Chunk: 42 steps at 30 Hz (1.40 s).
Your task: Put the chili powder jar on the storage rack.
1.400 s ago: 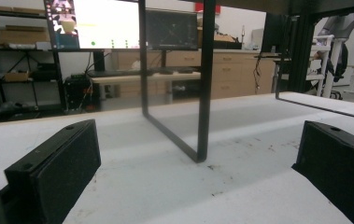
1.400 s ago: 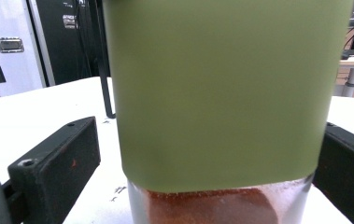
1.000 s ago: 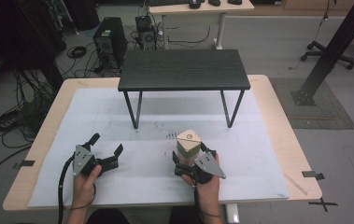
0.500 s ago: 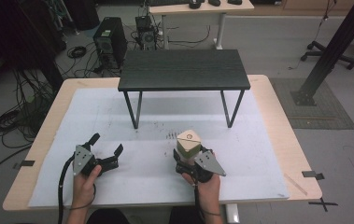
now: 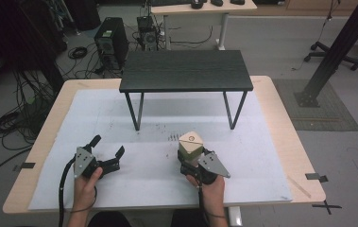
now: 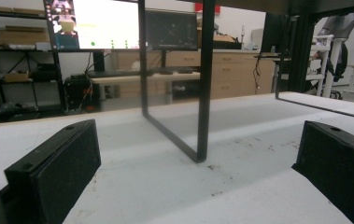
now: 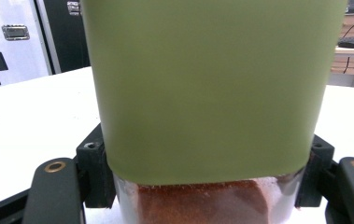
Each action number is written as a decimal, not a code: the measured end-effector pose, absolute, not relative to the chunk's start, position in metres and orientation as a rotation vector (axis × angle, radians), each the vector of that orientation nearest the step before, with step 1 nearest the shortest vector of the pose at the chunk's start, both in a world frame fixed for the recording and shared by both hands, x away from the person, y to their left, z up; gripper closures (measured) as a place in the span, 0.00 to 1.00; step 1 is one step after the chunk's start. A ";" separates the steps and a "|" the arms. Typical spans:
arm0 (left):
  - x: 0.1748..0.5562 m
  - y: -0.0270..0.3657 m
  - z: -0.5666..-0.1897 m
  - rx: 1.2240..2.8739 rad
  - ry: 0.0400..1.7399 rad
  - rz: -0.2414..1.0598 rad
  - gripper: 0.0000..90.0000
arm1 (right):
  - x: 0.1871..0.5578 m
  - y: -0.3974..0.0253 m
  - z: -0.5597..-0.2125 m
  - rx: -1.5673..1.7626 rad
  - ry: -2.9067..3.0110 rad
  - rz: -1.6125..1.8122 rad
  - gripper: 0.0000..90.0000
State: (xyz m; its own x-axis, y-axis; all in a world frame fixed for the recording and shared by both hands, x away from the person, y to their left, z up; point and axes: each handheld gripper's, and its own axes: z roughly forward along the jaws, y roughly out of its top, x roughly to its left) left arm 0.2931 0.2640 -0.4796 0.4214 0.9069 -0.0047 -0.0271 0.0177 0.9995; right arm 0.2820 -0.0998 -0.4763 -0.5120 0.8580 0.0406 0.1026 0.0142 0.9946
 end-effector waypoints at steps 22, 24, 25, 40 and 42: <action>0.293 0.264 -0.480 1.356 0.868 0.891 0.00 | 0.283 -0.102 -0.476 0.974 1.697 1.561 0.32; 0.293 0.264 -0.480 1.355 0.868 0.891 0.00 | 0.283 -0.102 -0.476 0.973 1.697 1.560 0.32; 0.293 0.264 -0.480 1.355 0.867 0.893 0.00 | 0.283 -0.102 -0.477 0.972 1.697 1.560 0.32; 0.293 0.263 -0.480 1.357 0.863 0.899 0.00 | 0.283 -0.102 -0.477 0.969 1.698 1.562 0.33; 0.293 0.264 -0.480 1.356 0.867 0.896 0.00 | 0.283 -0.102 -0.477 0.969 1.698 1.560 0.33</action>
